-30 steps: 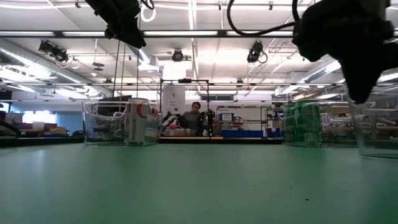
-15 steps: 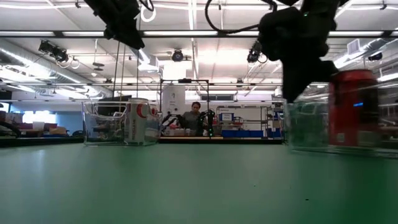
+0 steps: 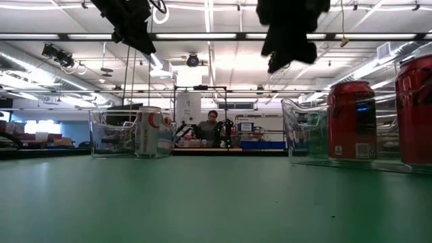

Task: Sort soda cans
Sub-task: Move the right transparent bin to the top middle of the table

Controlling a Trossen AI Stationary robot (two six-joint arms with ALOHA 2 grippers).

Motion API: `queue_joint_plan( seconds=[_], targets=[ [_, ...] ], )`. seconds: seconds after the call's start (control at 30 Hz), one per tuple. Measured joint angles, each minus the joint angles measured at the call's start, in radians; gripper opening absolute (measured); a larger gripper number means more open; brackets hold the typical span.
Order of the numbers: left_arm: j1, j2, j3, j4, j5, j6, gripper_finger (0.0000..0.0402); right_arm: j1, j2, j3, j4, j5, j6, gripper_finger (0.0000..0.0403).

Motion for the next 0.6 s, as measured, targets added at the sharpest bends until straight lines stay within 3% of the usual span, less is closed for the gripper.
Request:
queue_joint_plan(
  seconds=[0.13,0.37,0.6],
  targets=[
    [0.000,0.000,0.000,0.000,-0.003,0.019,0.0176,0.045,0.000,0.127,-0.203,0.021,-0.078,0.0172],
    [-0.037,0.002,0.000,-0.010,-0.003,0.027,0.0134,0.267,-0.001,0.255,-0.520,0.021,-0.082,0.0017],
    [-0.080,0.002,0.000,-0.003,-0.005,0.024,0.0060,0.513,-0.001,0.209,-0.599,0.019,-0.005,0.0005]
  ],
)
